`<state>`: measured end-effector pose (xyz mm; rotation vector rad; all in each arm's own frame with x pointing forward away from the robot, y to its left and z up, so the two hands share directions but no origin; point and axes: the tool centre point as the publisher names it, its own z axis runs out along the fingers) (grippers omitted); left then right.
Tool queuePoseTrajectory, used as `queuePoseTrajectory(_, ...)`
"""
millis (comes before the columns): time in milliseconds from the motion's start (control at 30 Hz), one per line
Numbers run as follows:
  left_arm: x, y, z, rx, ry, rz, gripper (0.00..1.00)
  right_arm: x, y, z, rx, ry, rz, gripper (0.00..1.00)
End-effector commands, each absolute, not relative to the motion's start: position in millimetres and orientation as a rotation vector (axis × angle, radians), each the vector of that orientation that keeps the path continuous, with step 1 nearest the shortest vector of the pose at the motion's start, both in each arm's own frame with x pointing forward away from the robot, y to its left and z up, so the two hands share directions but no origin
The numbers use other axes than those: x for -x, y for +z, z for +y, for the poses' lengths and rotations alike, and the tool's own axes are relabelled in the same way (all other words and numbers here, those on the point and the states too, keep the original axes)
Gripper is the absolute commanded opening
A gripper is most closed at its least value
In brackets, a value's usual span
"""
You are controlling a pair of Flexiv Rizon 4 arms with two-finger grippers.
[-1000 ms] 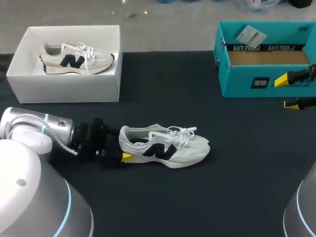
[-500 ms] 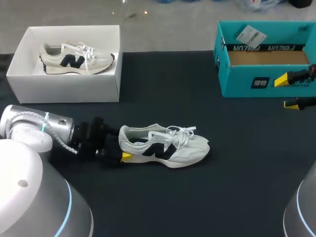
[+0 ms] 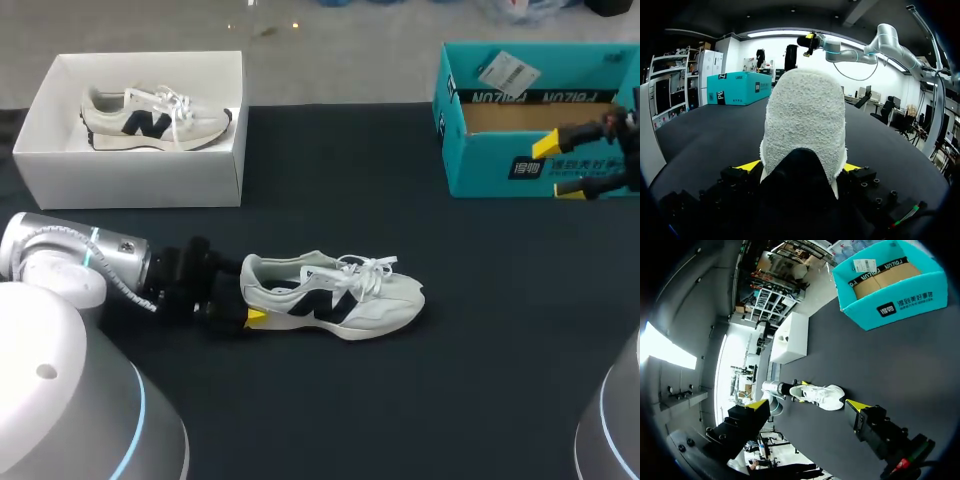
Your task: Take the shoe out of the shoebox, open the shoe tongue, remove and reinsert the insole, then place the shoe into the shoebox
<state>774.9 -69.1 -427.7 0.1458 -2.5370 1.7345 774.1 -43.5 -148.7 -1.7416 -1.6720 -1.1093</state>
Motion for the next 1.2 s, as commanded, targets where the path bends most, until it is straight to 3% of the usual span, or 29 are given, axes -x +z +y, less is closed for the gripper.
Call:
queuePoseTrajectory(33,-776.6,-430.5,-68.7,-0.145,1.731,-2.537,0.00,-785.1,-138.7,5.2,1.828,-1.037,-1.735,1.00)
queuePoseTrajectory(467,-776.6,-430.5,-68.7,-0.145,1.731,-2.537,0.00,-774.8,-149.2,67.3,2.098,-0.922,-1.745,1.00)
queuePoseTrajectory(1067,-776.6,-430.5,-68.7,-0.145,1.731,-2.537,0.00,-763.3,-201.6,181.5,2.209,-0.547,-1.916,1.00)
queuePoseTrajectory(1200,-776.6,-430.5,-68.7,-0.145,1.731,-2.537,0.00,-763.3,-201.6,181.5,2.209,-0.547,-1.916,1.00)
